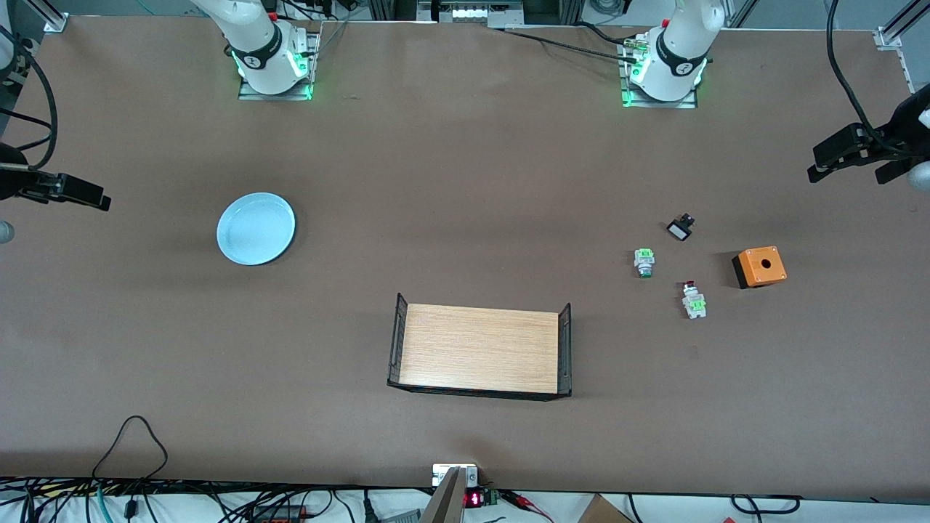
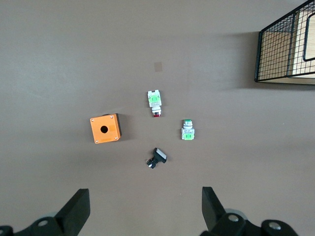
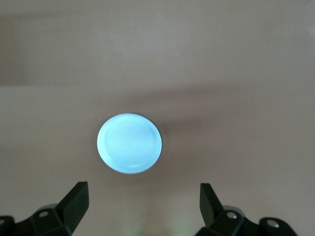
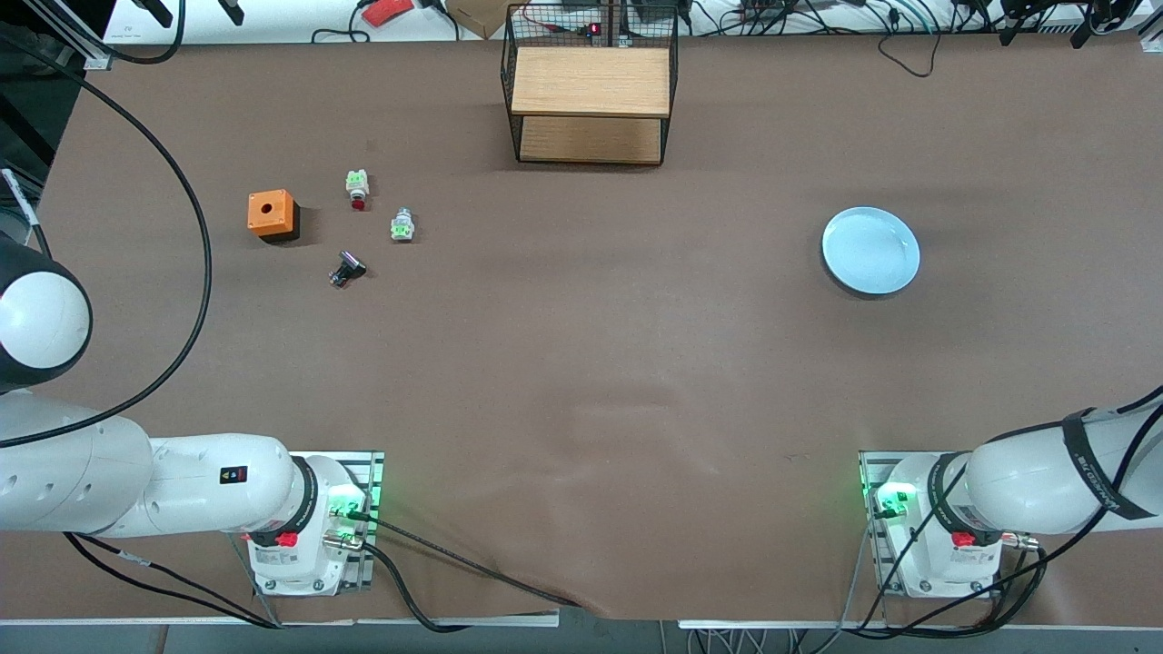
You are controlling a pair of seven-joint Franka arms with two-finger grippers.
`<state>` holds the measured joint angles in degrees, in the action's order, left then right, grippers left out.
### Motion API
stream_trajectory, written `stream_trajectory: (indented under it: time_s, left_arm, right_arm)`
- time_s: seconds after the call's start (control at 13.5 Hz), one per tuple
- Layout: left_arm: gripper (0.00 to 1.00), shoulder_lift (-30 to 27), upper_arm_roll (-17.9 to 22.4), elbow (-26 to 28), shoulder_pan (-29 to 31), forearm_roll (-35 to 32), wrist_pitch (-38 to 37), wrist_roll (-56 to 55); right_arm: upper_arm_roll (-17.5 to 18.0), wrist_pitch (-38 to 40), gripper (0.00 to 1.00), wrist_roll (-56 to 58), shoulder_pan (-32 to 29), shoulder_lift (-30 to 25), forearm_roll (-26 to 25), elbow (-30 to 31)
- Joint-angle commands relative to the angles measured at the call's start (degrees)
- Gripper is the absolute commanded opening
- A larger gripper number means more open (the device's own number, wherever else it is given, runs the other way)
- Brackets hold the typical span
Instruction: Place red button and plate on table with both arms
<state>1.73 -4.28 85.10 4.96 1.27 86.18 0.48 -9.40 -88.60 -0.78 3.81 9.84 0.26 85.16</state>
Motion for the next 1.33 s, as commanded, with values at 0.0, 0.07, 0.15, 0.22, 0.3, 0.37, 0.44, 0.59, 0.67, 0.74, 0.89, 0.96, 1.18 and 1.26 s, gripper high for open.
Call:
stream_trajectory:
  time_s: [0.0, 0.07, 0.15, 0.22, 0.3, 0.37, 0.44, 0.59, 0.67, 0.74, 0.89, 0.96, 1.18, 1.26]
  left_arm:
    - [1.00, 0.4, -0.2, -1.3, -0.3, -1.7, -1.5, 0.0]
    - [1.00, 0.4, -0.2, -1.3, -0.3, -1.8, -1.5, 0.0]
    - [1.00, 0.4, -0.2, -1.3, -0.3, -1.7, -1.5, 0.0]
    - [1.00, 0.4, -0.2, -1.3, -0.3, -1.7, -1.5, 0.0]
    - [1.00, 0.4, -0.3, -1.3, -0.4, -1.8, -1.5, 0.0]
    - [1.00, 0.4, -0.3, -1.3, -0.6, -1.8, -1.5, 0.0]
    - [1.00, 0.4, -0.3, -1.4, -0.6, -1.7, -1.5, 0.0]
    - [1.00, 0.3, -0.5, -1.3, -0.6, -1.7, -1.6, -0.1]
    - [1.00, 0.4, -0.5, -1.4, -0.6, -1.6, -1.6, -0.1]
    - [1.00, 0.3, -0.5, -1.3, -0.6, -1.7, -1.6, -0.1]
    - [1.00, 0.3, -0.5, -1.3, -0.6, -1.6, -1.5, -0.1]
    - [1.00, 0.4, -0.5, -1.3, -0.6, -1.6, -1.6, -0.1]
    - [1.00, 0.3, -0.5, -1.3, -0.6, -1.6, -1.6, -0.2]
    - [1.00, 0.3, -0.5, -1.2, -0.6, -1.6, -1.7, -0.6]
  right_arm:
    - [0.2, -3.9, 1.00, 1.1, -0.1, -3.2, 0.0, 3.9]
    - [0.2, -3.6, 1.00, 1.2, -0.1, -3.9, 0.0, 4.0]
    - [0.2, -2.5, 1.00, 1.2, -0.1, -4.4, 0.0, 3.8]
    - [0.3, -1.2, 1.00, 1.1, 0.1, -4.4, 0.1, 3.3]
    - [0.5, -0.8, 1.00, 0.2, 0.4, -4.4, 0.1, 3.1]
    - [0.7, -0.8, 1.00, 0.1, 0.6, -4.5, 0.1, 3.1]
    - [0.6, -1.4, 1.00, 0.2, 0.6, -4.3, -0.2, 2.9]
    - [0.5, -0.9, 1.00, 1.1, 0.4, -4.1, 0.1, 2.1]
    - [0.5, -1.0, 1.00, 1.0, 0.4, -4.1, 0.1, 2.1]
    - [0.5, -1.1, 1.00, 1.1, 0.4, -4.0, -0.3, 2.1]
    - [0.5, -1.6, 1.00, 1.0, 0.4, -3.9, 0.2, 2.1]
    - [0.5, -1.5, 1.00, 1.0, 0.3, -3.9, 0.1, 2.1]
    - [0.6, -1.2, 1.00, 1.0, 0.5, -3.9, -0.1, 2.1]
    - [0.6, -1.1, 1.00, 1.1, 0.5, -4.0, -0.1, 2.1]
